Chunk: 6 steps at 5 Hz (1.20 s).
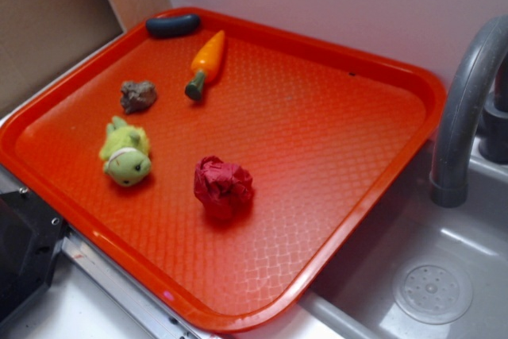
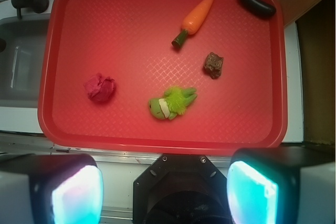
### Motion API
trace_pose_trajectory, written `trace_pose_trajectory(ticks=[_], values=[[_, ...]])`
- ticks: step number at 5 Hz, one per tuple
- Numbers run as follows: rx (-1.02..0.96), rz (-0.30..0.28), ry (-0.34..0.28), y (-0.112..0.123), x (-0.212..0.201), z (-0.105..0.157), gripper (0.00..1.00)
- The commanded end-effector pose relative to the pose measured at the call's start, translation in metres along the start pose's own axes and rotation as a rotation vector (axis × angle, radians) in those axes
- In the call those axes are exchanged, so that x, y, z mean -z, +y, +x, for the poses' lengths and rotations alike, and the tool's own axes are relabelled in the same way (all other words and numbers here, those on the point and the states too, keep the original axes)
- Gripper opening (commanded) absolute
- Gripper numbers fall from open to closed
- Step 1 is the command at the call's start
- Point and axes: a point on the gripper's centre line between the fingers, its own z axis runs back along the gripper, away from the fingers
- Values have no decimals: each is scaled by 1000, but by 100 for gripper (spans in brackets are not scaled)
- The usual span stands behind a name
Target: Grab the red paper.
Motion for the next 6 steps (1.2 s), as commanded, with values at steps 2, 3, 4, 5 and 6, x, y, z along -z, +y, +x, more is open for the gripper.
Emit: trace_pose_trajectory(ticks=[2,3,4,5,6], values=[[-160,-10,-46,-21,14,13,100],[-229,7,-62,-43,27,26,100],[-246,-34,-103,-71,49,39,100],[-246,-16,-59,-97,76,43,100],[-251,-62,-32,-103,94,42,100]])
